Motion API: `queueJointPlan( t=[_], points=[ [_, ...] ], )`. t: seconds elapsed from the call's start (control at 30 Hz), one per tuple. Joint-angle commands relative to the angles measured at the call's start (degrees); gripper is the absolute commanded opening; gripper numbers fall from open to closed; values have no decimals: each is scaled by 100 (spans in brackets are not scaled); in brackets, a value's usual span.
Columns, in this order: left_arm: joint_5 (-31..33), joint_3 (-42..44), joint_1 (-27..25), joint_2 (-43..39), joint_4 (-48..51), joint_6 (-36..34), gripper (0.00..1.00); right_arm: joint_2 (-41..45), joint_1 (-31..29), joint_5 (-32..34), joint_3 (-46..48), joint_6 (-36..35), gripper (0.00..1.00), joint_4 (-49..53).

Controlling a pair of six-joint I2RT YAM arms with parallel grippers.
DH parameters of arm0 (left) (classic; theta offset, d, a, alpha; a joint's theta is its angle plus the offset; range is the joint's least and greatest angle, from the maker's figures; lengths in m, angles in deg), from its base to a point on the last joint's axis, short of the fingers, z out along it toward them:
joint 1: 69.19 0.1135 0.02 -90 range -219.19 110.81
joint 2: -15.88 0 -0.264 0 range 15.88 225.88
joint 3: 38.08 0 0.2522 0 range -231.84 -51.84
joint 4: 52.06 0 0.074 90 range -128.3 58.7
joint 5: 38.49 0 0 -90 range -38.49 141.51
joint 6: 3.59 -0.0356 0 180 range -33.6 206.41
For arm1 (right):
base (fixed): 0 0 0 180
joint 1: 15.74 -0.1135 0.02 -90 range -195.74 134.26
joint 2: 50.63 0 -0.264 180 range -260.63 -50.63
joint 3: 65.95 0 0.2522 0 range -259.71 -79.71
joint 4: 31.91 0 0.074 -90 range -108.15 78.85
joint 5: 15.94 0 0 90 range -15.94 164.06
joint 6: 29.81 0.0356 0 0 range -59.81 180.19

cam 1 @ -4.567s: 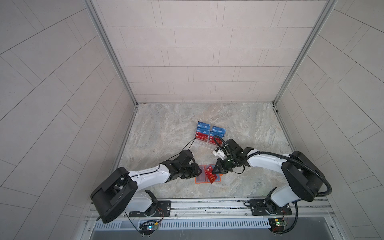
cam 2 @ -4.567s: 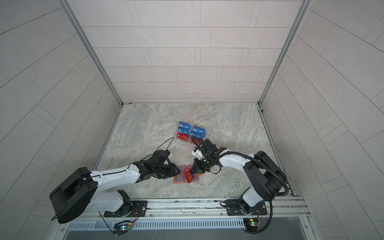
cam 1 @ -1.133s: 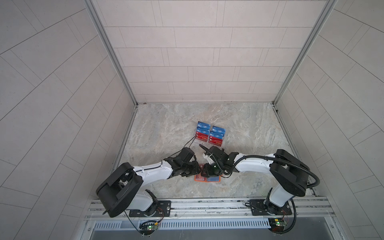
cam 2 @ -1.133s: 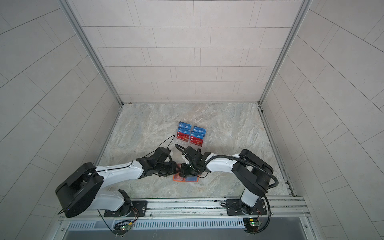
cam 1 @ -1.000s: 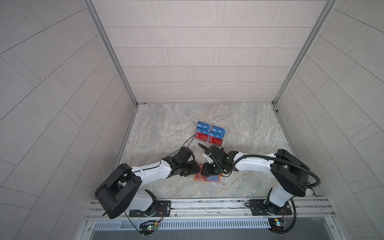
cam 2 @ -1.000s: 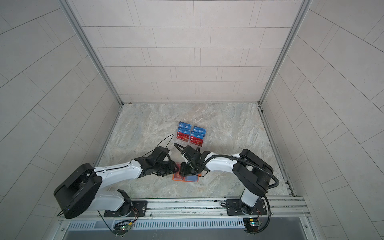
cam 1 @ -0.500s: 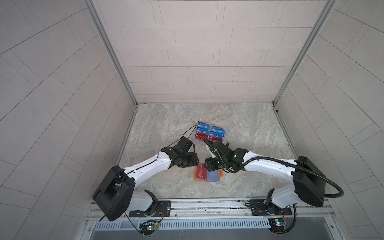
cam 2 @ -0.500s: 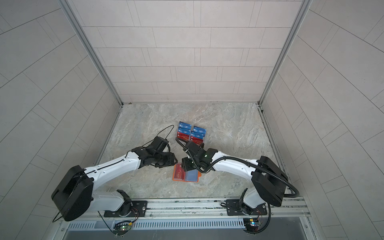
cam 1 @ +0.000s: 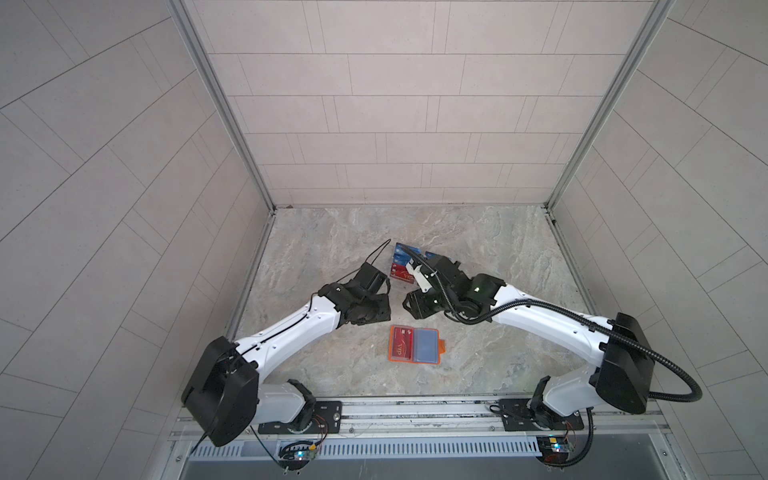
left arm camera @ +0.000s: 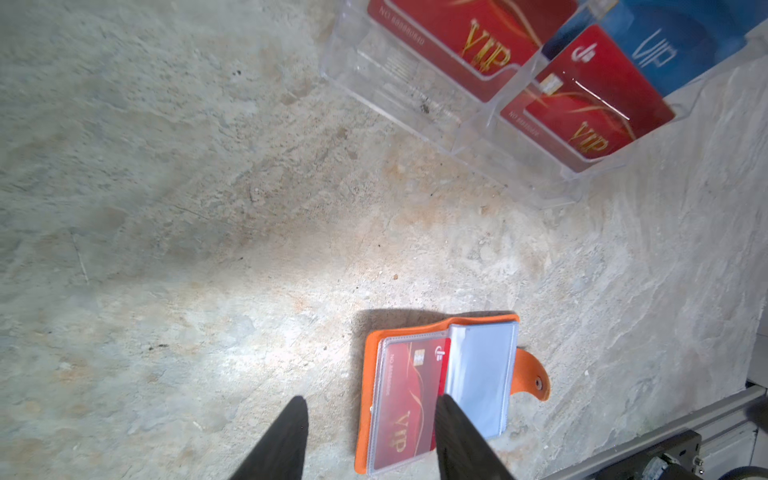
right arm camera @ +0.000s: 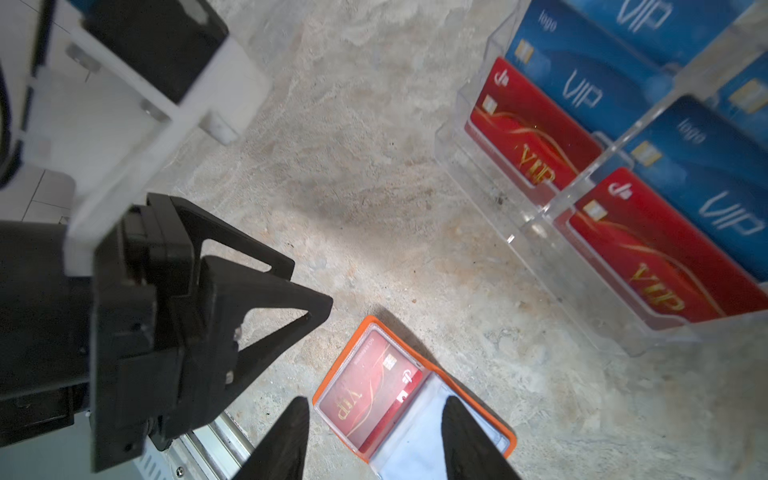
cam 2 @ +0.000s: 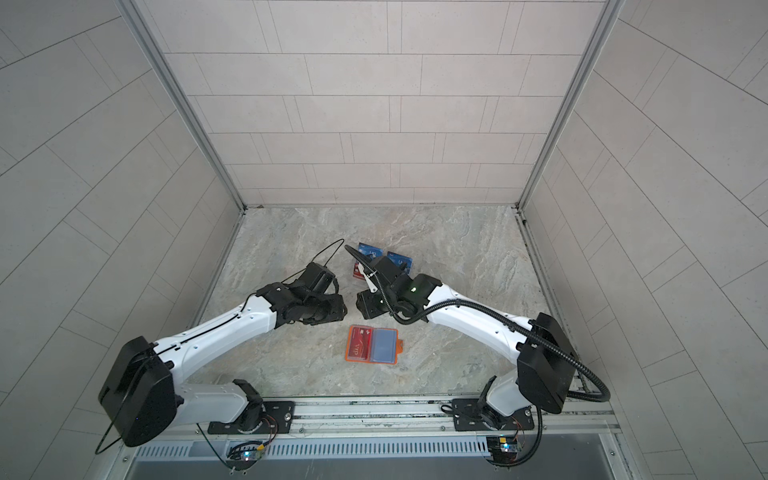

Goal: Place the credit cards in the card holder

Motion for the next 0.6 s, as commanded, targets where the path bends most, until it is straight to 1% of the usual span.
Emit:
queueJointPlan(
  t=[0.0,0.13,0.23,0.27,0.37,0.4,0.43,0.5,0.57],
  points=[
    [265,-137,-36,-89,190,-22,53,-65,222,82,-265,-564,55,663],
    [205,115,-80,-272,133,-172,52,-74,649,-129,-362,-857,54,796],
    [164,316,-131,-349,6,-311,51,-243,955,-235,-513,-1164,52,910],
    [150,398,-144,-390,-89,-336,51,-350,1054,-280,-618,-1296,50,1004],
    [-52,567,-197,-478,-384,-359,49,-664,1282,-606,-946,-1573,41,1293],
    [-126,593,-220,-457,-431,-359,49,-740,1312,-687,-983,-1624,40,1366],
    [-213,613,-262,-420,-473,-377,49,-799,1313,-798,-983,-1649,39,1429],
    [-453,632,-379,-331,-579,-400,49,-794,1294,-1097,-773,-1483,36,1328],
    [-974,678,-486,-234,-954,-327,49,-656,1226,-1440,-287,-1106,33,992]
  ],
)
